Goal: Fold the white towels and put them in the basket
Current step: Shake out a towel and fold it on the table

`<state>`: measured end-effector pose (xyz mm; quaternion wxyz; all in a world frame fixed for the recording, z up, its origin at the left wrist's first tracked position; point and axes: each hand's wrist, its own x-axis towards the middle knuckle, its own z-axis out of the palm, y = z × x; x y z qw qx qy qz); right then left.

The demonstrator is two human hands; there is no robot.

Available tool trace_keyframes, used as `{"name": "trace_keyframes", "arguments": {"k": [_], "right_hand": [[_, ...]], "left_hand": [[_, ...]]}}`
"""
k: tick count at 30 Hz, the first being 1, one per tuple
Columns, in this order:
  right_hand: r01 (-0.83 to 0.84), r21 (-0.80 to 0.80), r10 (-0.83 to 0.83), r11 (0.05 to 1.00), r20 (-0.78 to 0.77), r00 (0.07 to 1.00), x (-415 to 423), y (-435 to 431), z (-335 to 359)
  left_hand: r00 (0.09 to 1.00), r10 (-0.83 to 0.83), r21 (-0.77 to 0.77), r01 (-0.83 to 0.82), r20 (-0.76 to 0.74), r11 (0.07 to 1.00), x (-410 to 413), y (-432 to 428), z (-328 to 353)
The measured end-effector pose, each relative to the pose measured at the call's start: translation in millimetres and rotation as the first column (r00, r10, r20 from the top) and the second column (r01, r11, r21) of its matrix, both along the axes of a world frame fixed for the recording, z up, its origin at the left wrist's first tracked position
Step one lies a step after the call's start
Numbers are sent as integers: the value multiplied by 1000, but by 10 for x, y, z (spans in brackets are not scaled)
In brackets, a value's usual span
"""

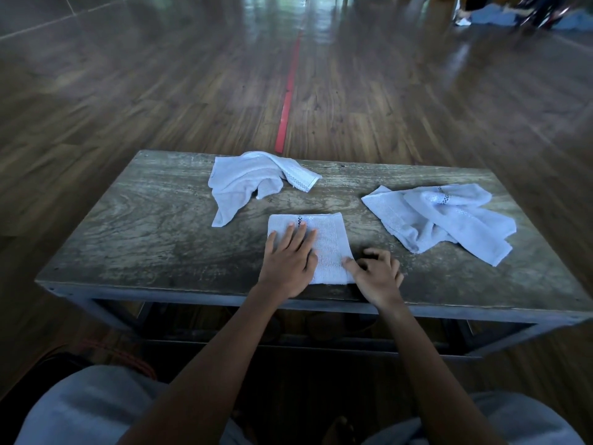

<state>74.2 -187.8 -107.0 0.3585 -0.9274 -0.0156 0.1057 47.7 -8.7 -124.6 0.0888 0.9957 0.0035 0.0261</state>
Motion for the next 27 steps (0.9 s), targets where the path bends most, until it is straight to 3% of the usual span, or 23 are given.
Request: {"name": "trace_keyframes", "arguments": {"k": [6,11,13,15,17,20,23,27], "right_hand": [[109,-65,-98,992,151,984,-54,97,-74],[203,30,-206,979,127,970,-11,78,30],[231,70,-239,971,159,958,31,120,114],[141,-2,-134,990,308,942,44,228,169],[-69,-92,99,993,377,921,80,363,171],[-337,-263,393,904,202,897,191,453,42],[-370,-349,419,861,74,905,287,426,-70],[-225,-157,240,962,85,967,307,454,-90]], "left_hand": [[991,-70,-50,76,111,996,-118,173,-80],[1000,-7,-222,11,19,975,-186,260,-21],[1000,-1,-224,4,12,974,-148,247,43],[999,12,-172,-5,38,985,-73,225,89],[999,36,-124,-33,20,992,-5,221,96],[991,106,-179,-120,-86,976,19,267,36],[979,180,-210,-197,-97,958,-8,317,-36],[953,289,-266,-304,-94,915,-40,312,-34]]}}
